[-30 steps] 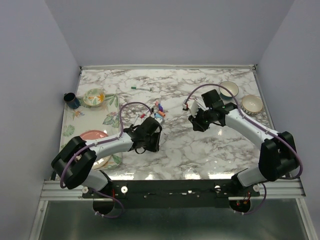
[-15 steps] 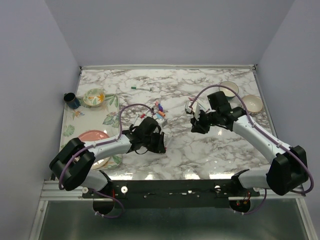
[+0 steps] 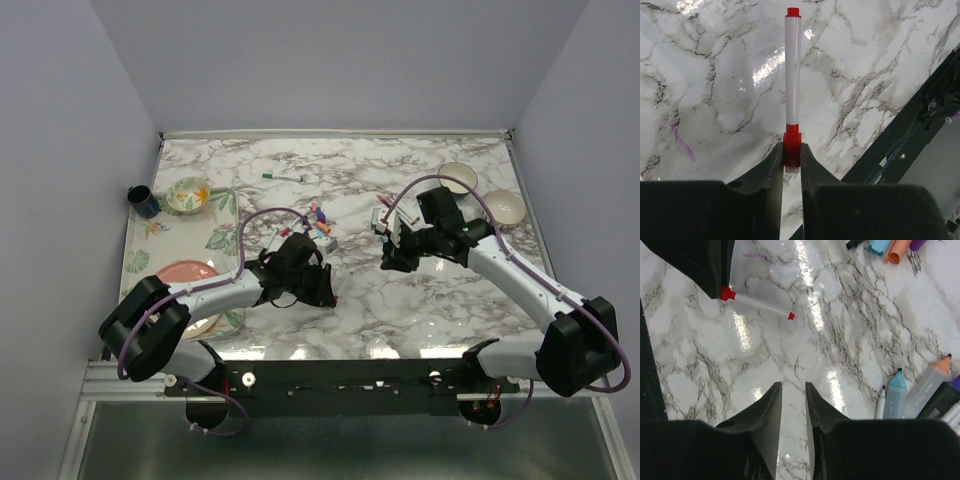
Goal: Open the pen caps
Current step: Pass the pen from the left arm to the right, then hold the pen cap with the left arm and grip the barrel with the right arm, then open the pen cap
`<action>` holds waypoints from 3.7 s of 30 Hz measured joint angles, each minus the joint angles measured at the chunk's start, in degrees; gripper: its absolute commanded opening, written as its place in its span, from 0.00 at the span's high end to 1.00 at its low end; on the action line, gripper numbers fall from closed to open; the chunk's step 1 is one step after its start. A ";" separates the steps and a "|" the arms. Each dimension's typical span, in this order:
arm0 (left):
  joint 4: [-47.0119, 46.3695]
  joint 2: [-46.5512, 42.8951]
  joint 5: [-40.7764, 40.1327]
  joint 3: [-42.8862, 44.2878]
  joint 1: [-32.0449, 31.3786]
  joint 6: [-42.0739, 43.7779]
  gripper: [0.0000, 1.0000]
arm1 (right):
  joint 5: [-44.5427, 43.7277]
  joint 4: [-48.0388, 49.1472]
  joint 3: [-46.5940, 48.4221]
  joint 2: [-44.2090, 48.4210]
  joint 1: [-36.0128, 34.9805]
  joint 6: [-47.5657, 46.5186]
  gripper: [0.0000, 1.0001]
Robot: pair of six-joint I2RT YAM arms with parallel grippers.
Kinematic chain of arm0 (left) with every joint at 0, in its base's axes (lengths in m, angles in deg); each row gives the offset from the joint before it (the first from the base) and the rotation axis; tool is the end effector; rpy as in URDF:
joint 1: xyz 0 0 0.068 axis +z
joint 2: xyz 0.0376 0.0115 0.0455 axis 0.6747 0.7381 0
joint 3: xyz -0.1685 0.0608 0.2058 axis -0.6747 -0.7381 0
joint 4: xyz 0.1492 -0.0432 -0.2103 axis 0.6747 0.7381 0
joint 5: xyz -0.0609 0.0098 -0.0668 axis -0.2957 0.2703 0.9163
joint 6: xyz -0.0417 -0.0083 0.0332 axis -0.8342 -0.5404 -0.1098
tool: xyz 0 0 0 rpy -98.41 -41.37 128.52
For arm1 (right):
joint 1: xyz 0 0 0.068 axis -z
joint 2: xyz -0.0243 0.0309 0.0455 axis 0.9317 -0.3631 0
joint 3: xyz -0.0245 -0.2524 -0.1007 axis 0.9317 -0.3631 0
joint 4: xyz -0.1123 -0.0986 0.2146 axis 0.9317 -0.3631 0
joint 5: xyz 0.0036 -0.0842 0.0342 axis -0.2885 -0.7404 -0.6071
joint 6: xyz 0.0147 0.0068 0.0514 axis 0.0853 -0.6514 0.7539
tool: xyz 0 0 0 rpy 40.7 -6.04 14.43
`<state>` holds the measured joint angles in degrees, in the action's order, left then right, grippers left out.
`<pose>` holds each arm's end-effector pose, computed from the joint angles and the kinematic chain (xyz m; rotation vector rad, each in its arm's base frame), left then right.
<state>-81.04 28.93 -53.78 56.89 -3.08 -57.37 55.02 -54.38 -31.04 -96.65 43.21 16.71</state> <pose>0.1798 -0.2007 0.1741 0.4888 2.5562 -0.9961 0.2242 0.1304 0.2577 -1.5176 1.8370 0.6703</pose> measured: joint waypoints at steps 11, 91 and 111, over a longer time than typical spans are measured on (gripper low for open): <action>-1.75 0.13 6.45 -0.04 0.00 -0.13 1.00 | 9.07 0.98 -10.12 6.03 0.00 -14.91 0.55; -33.86 -13.42 -19.47 -8.22 1.27 -22.45 0.14 | 5.92 19.41 -6.99 4.24 0.48 26.05 0.99; -44.22 0.94 -28.59 -0.83 -4.79 -27.74 0.89 | 6.82 22.51 -7.21 4.28 1.25 32.61 0.99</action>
<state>-125.25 29.87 -82.37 56.06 -7.87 -85.11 61.84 -31.87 -38.25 -92.37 44.46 49.32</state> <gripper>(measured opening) 0.359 0.047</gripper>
